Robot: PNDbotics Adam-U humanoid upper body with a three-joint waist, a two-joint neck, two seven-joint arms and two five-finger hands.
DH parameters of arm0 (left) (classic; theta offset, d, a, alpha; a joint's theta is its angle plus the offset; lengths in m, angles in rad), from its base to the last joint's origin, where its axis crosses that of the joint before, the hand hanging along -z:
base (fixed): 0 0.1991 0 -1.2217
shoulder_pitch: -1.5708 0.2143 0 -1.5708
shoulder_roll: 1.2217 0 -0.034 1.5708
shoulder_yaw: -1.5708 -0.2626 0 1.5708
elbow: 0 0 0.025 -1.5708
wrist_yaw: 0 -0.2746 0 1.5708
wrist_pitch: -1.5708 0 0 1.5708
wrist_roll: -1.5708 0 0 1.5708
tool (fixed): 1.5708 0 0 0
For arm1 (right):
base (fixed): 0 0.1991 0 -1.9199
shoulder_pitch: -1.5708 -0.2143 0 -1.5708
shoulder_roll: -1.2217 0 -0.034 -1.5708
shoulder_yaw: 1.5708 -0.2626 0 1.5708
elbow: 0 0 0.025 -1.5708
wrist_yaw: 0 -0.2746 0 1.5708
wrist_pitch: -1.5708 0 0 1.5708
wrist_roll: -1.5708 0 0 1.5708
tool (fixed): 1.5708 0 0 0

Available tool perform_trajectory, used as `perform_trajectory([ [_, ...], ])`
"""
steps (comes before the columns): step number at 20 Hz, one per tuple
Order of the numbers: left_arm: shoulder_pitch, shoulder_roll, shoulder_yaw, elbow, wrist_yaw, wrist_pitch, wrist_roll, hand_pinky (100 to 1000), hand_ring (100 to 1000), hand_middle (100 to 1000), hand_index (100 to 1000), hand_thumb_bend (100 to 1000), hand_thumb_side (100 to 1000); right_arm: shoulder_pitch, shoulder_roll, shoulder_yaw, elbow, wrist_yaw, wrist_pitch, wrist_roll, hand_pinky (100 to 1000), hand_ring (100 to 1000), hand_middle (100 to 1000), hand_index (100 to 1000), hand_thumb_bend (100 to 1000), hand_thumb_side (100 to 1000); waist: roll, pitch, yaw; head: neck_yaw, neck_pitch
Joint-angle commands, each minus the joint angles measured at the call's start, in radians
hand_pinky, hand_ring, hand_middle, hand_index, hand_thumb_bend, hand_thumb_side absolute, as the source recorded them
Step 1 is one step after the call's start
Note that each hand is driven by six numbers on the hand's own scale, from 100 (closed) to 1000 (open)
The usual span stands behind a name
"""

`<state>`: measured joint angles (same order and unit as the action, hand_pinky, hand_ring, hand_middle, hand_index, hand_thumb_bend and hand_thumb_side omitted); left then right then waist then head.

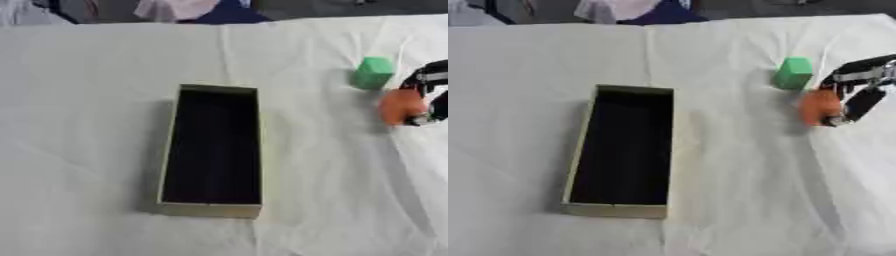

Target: Pick up objects on the table and place them in the box.

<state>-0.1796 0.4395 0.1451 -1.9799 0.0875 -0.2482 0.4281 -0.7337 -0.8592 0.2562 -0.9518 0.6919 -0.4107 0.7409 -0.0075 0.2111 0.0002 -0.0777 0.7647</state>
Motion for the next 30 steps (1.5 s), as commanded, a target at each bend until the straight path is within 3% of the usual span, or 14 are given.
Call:
perform_trajectory([
  [1,-0.005,0.013,0.005,-0.020,-0.001,0.000,-0.005,730,809,770,898,343,970,-0.003,-0.051,-0.027,-0.054,-0.046,-0.003,-0.025,656,532,480,657,196,391,-0.001,-0.013,-0.001,-0.001,0.005],
  [6,-0.005,0.016,0.007,-0.020,-0.002,0.000,-0.006,731,809,769,898,345,967,0.020,-0.062,-0.046,-0.135,-0.112,0.039,-0.085,648,507,466,644,104,355,-0.003,-0.016,0.000,0.001,0.005],
  [10,-0.006,0.017,0.007,-0.020,-0.002,0.000,-0.007,731,809,769,898,345,966,0.029,-0.073,-0.064,-0.220,-0.141,0.072,-0.091,645,502,463,640,112,309,-0.004,-0.017,0.001,0.001,0.005],
  [15,-0.006,0.019,0.007,-0.020,-0.002,0.000,-0.008,731,809,769,898,344,966,0.024,-0.073,-0.071,-0.336,-0.154,0.073,-0.069,650,502,463,641,102,297,-0.006,-0.019,0.001,0.001,0.005],
  [22,-0.006,0.020,0.005,-0.020,-0.001,0.001,-0.011,732,809,769,898,345,965,-0.027,-0.057,-0.008,-0.493,-0.218,0.027,-0.035,605,480,453,630,112,271,-0.009,-0.024,0.007,-0.006,0.005],
  [30,-0.004,0.021,0.001,-0.020,0.003,0.002,-0.015,732,809,769,899,346,963,-0.123,-0.005,0.099,-0.637,-0.265,0.054,0.039,580,477,454,628,109,282,-0.011,-0.033,0.012,-0.004,0.005],
])
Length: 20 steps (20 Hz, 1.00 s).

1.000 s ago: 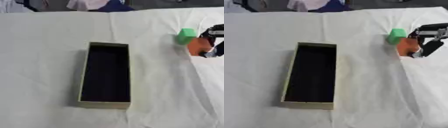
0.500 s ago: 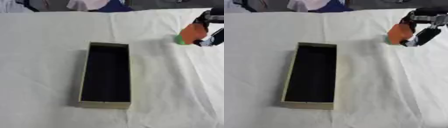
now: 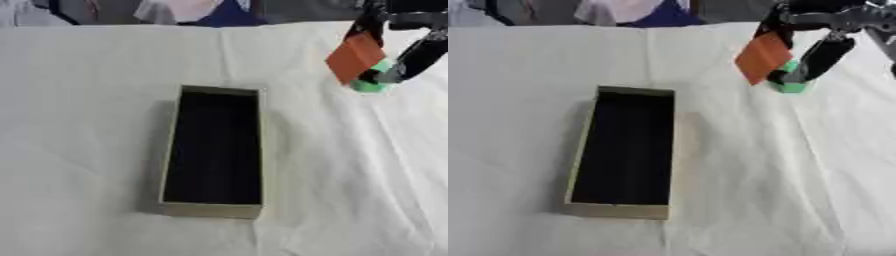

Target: Pick up objects on the table and place them in the box.

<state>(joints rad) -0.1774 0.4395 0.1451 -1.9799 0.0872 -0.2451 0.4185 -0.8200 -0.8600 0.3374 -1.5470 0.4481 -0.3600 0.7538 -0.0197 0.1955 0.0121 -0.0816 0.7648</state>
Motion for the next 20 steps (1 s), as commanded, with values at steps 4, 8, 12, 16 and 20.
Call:
perform_trajectory([
  [4,-0.005,0.021,0.000,-0.020,0.005,-0.001,-0.007,732,809,769,900,345,964,-0.106,0.044,0.073,-0.063,-0.045,-0.001,0.069,566,475,454,626,102,291,0.000,-0.022,0.000,0.002,0.005],
  [8,-0.002,0.019,-0.001,-0.020,0.006,0.000,-0.008,732,809,770,900,346,965,-0.166,0.096,0.114,-0.053,-0.071,-0.003,0.104,559,471,452,624,100,292,-0.003,-0.024,0.002,0.006,0.005],
  [12,-0.002,0.017,-0.003,-0.020,0.008,0.001,-0.010,732,809,770,900,346,966,-0.223,0.159,0.153,-0.026,-0.094,-0.001,0.130,561,470,452,624,100,297,-0.005,-0.027,0.006,0.010,0.005],
  [16,-0.001,0.015,-0.002,-0.020,0.009,0.001,-0.011,732,809,770,899,348,965,-0.277,0.223,0.195,0.003,-0.104,-0.005,0.151,560,472,455,625,100,309,-0.006,-0.029,0.011,0.010,0.005],
  [20,-0.001,0.013,-0.003,-0.020,0.010,0.002,-0.011,732,809,770,899,347,968,-0.303,0.264,0.221,0.030,-0.105,-0.009,0.153,559,473,456,626,100,322,-0.011,-0.029,0.013,0.011,0.005],
])
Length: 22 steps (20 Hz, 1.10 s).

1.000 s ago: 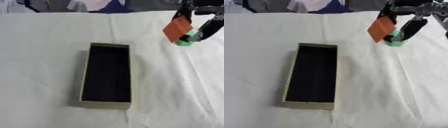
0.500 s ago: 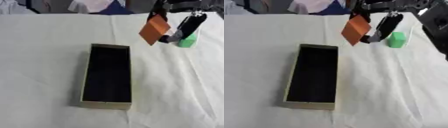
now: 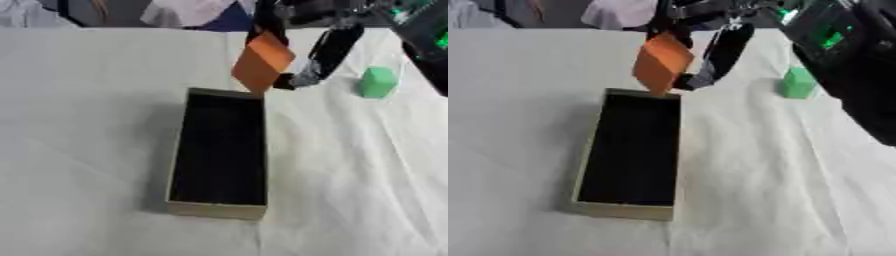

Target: Pick up objects on the table and place them in the box.

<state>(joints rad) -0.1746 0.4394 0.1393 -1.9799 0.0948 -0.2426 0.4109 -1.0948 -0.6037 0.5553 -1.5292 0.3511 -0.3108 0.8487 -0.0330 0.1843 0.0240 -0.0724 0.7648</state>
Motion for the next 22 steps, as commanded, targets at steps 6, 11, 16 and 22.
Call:
perform_trajectory([
  [6,-0.004,0.012,0.001,-0.020,0.004,0.001,-0.004,732,809,769,899,346,967,-0.046,0.051,0.042,0.049,-0.014,-0.069,0.058,562,475,458,629,100,332,0.002,-0.019,0.005,0.004,0.005],
  [11,-0.005,0.012,0.000,-0.020,0.005,0.000,-0.006,732,808,769,899,346,967,-0.058,0.073,0.069,0.063,0.005,-0.090,0.058,561,481,462,628,100,329,0.003,-0.019,0.008,0.002,0.005],
  [16,-0.004,0.011,0.000,-0.020,0.005,0.000,-0.006,732,808,769,899,345,969,-0.062,0.081,0.107,0.100,0.046,-0.130,0.058,561,486,467,632,100,350,0.002,-0.019,0.007,0.005,0.005],
  [22,-0.004,0.010,0.000,-0.020,0.006,0.000,-0.007,732,807,769,898,345,970,-0.059,0.082,0.127,0.132,0.093,-0.166,0.058,568,498,480,645,100,377,0.001,-0.016,0.009,0.005,0.005],
])
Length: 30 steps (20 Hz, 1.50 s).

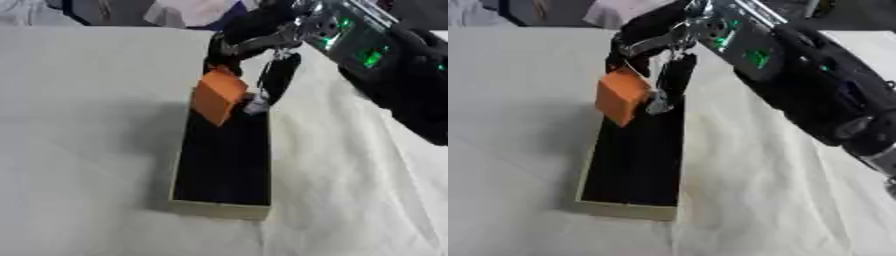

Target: Pick up objects on the table and place them in the box.

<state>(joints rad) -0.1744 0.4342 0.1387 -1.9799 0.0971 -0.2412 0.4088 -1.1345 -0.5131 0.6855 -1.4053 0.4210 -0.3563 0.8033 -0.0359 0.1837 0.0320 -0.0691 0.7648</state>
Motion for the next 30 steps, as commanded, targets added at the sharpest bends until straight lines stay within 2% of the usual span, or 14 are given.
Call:
perform_trajectory([
  [1,-0.005,0.014,0.000,-0.020,0.004,-0.001,-0.005,732,807,769,898,345,971,-0.018,-0.006,-0.001,0.014,0.027,-0.125,0.104,569,499,481,646,100,384,0.003,-0.015,0.002,0.001,0.005],
  [9,-0.008,0.013,0.000,-0.020,0.005,-0.001,-0.006,732,807,769,898,343,972,0.006,0.002,0.028,0.085,0.040,-0.147,0.104,634,558,529,690,100,486,0.003,-0.011,0.007,0.000,0.005],
  [11,-0.008,0.012,0.000,-0.020,0.005,-0.001,-0.006,732,807,769,898,344,972,0.008,0.006,0.029,0.103,0.047,-0.156,0.104,680,619,586,702,100,533,0.003,-0.010,0.008,-0.001,0.005],
  [13,-0.008,0.012,0.000,-0.020,0.005,-0.001,-0.006,732,807,769,898,344,972,0.011,0.008,0.028,0.117,0.058,-0.167,0.104,744,732,696,752,100,606,0.003,-0.009,0.009,-0.002,0.005],
  [16,-0.010,0.011,-0.001,-0.020,0.006,-0.001,-0.007,732,806,769,898,344,972,0.016,0.007,0.031,0.143,0.084,-0.186,0.104,803,826,820,870,105,704,0.003,-0.008,0.008,-0.002,0.005],
  [17,-0.010,0.011,-0.001,-0.020,0.006,-0.001,-0.007,732,806,769,898,344,973,0.017,0.006,0.031,0.152,0.096,-0.193,0.104,813,841,841,906,102,736,0.002,-0.008,0.009,-0.002,0.005],
  [23,-0.008,0.011,0.001,-0.020,0.005,-0.001,-0.005,732,806,769,898,343,972,0.026,0.006,0.001,0.183,0.155,-0.233,0.104,831,866,872,953,136,871,0.003,-0.009,0.009,-0.001,0.005],
  [25,-0.008,0.010,0.001,-0.020,0.005,-0.001,-0.005,733,806,769,898,343,972,0.028,0.004,-0.013,0.181,0.157,-0.244,0.104,831,861,861,957,134,865,0.003,-0.009,0.008,-0.001,0.005],
  [26,-0.008,0.010,0.001,-0.020,0.005,0.000,-0.005,733,806,769,898,343,972,0.030,0.002,-0.022,0.176,0.154,-0.247,0.104,832,861,855,954,175,853,0.003,-0.009,0.007,-0.001,0.005],
  [30,-0.006,0.010,0.002,-0.020,0.004,0.000,-0.005,733,806,767,897,343,971,0.038,-0.016,-0.043,0.150,0.144,-0.255,0.104,840,864,856,955,242,793,0.003,-0.010,0.004,0.000,0.005],
])
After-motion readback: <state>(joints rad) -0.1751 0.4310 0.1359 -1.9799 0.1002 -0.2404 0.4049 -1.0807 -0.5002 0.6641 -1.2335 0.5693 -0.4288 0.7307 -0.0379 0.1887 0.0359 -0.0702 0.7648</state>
